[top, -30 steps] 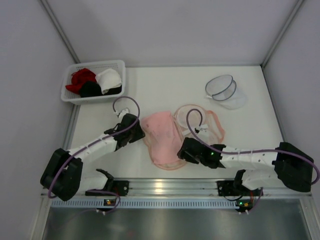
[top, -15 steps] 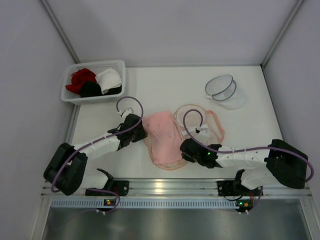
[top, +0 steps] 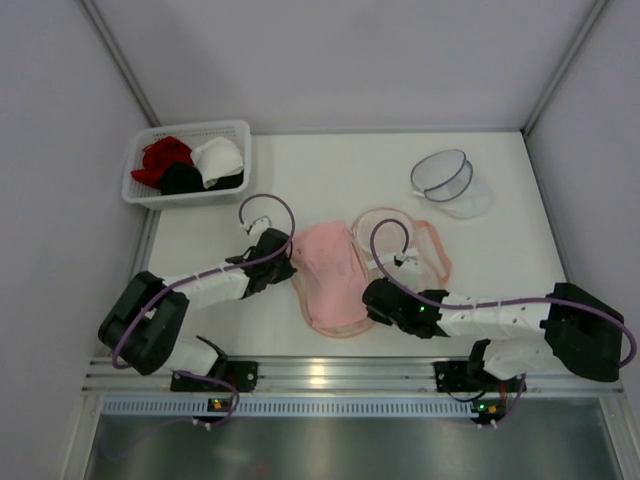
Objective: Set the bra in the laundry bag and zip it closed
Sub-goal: Adjust the bra in the laundry bag.
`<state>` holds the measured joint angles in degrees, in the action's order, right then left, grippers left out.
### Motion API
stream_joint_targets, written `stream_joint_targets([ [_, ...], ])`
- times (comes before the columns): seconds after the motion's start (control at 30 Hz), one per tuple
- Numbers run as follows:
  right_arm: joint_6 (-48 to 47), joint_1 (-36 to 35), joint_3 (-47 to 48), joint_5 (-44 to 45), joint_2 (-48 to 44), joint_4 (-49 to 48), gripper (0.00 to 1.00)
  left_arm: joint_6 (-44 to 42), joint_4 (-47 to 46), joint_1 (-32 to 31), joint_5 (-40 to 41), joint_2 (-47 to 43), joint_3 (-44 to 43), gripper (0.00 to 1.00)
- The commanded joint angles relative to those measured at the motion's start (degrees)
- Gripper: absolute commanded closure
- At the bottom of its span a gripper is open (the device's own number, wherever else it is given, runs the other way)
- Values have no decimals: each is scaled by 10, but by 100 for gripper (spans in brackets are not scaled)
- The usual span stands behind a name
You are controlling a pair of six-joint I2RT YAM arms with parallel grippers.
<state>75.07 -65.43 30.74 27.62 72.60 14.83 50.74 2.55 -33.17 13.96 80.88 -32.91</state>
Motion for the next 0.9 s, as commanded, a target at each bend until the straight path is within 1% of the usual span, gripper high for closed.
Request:
stream_joint_targets([
  [0.0,3,-20,-4,18,-29,30,100,1,4,-1,38,8,-8,100],
  [0.17,13,-34,-17,16,-46,35,100,7,2,-1,42,13,-13,100],
  [0.3,17,-37,-21,4,-36,35,100,6,3,-1,41,20,-17,100],
  [0.43,13,-42,-23,-3,-25,13,100,-1,1,-1,30,19,-21,100],
  [0.47,10,-42,-19,-4,-20,14,97,-3,0,-1,27,19,-22,100],
  [0.53,-5,-42,0,-3,-11,19,88,-6,2,-1,21,16,-22,100],
  [0.57,-11,-42,8,-3,-10,33,74,-9,1,-1,20,15,-21,100],
  [0.6,-19,-42,17,-2,-12,40,64,-12,2,-1,15,9,-20,100],
  [0.63,-33,-42,36,1,-17,51,57,-19,3,-2,13,7,-19,100],
  [0.67,-40,-42,47,5,-24,63,47,-20,6,-1,12,3,-19,100],
  [0.7,-47,-42,59,20,-44,93,43,-25,8,-1,9,-5,-20,100],
  [0.77,-84,-42,98,39,-81,116,38,-41,18,-1,5,-14,-24,100],
  [0.8,-98,-41,113,60,-94,139,38,-51,22,-1,3,-18,-31,100],
  [0.83,-137,-37,140,67,-106,144,37,-57,27,-1,-2,-19,-36,100],
  [0.87,-155,-32,152,74,-122,150,37,-64,31,-1,-4,-20,-39,100],
])
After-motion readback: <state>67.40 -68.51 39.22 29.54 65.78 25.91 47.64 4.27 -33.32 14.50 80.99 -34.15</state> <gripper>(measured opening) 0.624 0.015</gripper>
